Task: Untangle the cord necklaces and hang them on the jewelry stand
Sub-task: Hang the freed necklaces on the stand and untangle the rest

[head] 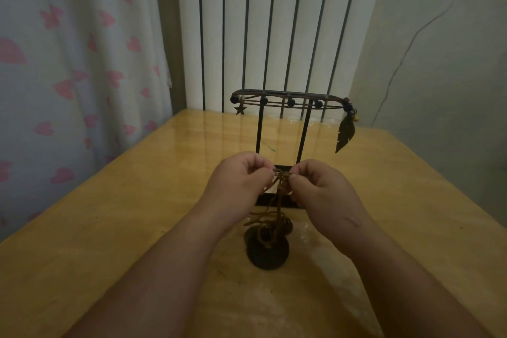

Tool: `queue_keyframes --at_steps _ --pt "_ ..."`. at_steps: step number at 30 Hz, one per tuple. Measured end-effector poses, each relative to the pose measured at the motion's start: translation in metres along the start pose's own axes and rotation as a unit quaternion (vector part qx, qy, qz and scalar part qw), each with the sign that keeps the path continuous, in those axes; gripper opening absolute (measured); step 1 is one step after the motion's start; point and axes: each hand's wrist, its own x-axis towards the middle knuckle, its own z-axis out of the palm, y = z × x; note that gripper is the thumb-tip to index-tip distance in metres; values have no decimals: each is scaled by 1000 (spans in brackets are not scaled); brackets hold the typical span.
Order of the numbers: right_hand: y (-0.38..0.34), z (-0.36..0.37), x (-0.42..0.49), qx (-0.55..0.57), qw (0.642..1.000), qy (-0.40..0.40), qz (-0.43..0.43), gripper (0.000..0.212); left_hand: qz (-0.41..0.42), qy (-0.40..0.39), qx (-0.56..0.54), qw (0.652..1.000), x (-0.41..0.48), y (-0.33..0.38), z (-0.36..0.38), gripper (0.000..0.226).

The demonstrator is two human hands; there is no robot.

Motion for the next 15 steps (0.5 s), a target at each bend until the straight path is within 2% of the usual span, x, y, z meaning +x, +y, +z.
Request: queue_keyframes --at_steps 8,15 --pt "5 -1 1 -5 1000 1 -19 11 -4 -38 -3 999 -1 0 -2 14" --pt "4 1 0 -4 1000 8 -27 9 -21 -24 -13 999 2 -2 -1 13"
